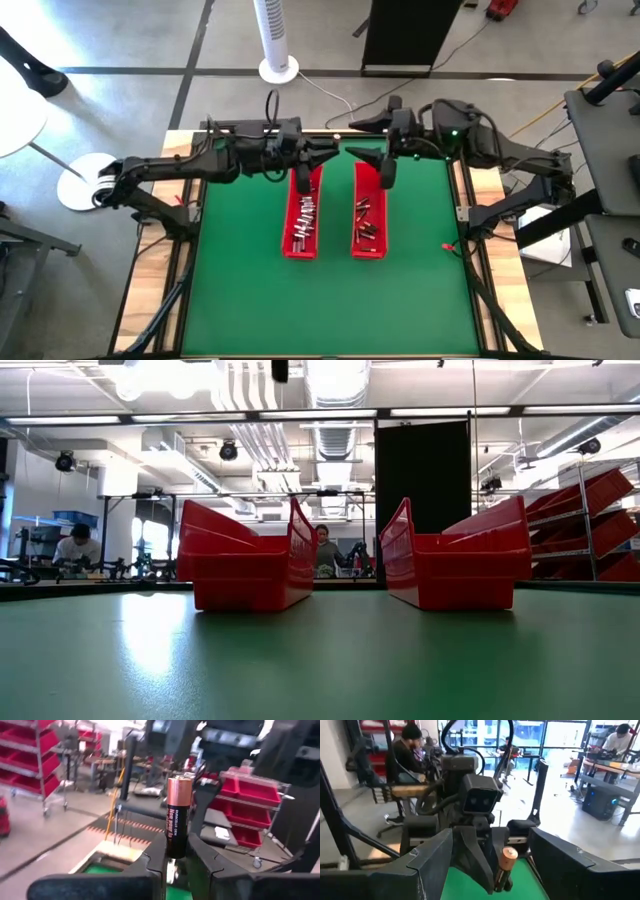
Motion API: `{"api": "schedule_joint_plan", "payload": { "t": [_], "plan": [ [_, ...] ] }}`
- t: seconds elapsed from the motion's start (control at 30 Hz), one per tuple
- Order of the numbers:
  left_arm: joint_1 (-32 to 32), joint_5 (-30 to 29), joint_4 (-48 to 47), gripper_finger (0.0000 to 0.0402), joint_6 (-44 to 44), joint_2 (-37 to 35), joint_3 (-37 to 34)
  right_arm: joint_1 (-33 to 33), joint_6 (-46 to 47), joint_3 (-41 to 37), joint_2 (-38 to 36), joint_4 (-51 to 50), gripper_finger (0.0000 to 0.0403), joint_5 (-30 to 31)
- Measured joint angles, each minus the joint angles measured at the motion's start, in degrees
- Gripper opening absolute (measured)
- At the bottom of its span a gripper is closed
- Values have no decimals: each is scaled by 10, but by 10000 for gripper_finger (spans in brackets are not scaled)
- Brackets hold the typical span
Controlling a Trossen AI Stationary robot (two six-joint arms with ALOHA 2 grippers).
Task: Sort batteries
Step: Put the black battery into the right red bin
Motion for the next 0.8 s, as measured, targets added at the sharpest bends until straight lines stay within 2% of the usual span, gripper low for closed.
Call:
{"api": "schedule_joint_plan", "payload": {
  "t": [0.33, 0.53, 0.67, 0.8],
  "plan": [
    [-3, 82, -2, 29, 34, 47, 94, 0, 46, 9, 3, -7, 236, -1],
    [-3, 96, -5, 28, 37, 67, 116, 0, 53, 9, 2, -26, 213, -1],
    [-3, 96, -1, 29, 43, 78, 127, 0, 70, 9, 2, -26, 180, -1],
    [-3, 97, -4, 28, 33, 90, 133, 0, 70, 9, 2, -28, 128, -1]
  ]
}}
